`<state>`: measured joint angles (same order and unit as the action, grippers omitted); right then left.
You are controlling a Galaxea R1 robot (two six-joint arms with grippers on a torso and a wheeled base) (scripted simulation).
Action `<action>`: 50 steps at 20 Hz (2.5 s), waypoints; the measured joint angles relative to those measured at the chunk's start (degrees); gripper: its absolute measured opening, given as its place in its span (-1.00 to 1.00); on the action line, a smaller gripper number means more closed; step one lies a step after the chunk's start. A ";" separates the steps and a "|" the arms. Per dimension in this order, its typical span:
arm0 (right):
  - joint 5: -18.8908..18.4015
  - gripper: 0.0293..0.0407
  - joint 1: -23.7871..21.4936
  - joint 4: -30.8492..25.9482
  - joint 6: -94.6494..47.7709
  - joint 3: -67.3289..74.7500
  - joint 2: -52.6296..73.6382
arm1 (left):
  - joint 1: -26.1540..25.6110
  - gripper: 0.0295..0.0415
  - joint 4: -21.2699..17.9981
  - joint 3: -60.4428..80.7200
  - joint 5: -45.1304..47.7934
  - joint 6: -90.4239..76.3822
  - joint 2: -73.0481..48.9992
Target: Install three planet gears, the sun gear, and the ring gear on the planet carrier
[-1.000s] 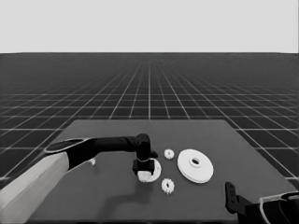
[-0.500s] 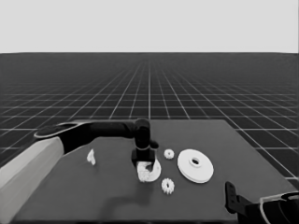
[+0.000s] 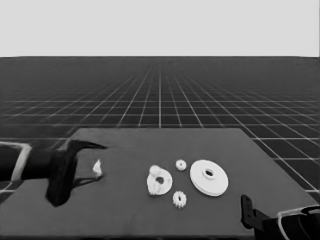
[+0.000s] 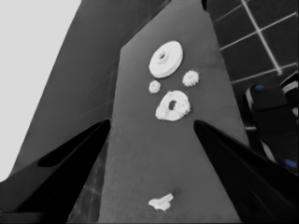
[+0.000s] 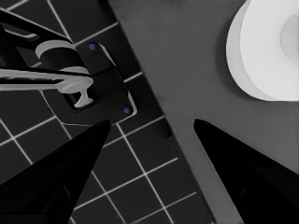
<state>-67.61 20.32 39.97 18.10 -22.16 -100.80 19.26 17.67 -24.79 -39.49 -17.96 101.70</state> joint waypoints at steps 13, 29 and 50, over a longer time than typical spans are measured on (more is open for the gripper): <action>-14.80 0.61 -18.73 -29.40 34.66 -93.01 -66.70 | 0.34 0.49 0.10 0.85 0.74 -2.13 -1.15; -10.14 -0.66 -12.77 -26.17 30.08 -102.40 -70.49 | 0.34 0.49 0.10 0.85 0.74 -2.14 -1.15; -20.09 -0.67 -20.79 -29.71 59.00 -68.38 -66.62 | 0.34 0.49 0.10 0.85 0.74 -2.14 -1.15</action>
<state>-87.71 -0.47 10.27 77.09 -90.54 -167.42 19.61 17.77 -23.94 -38.76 -20.10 100.55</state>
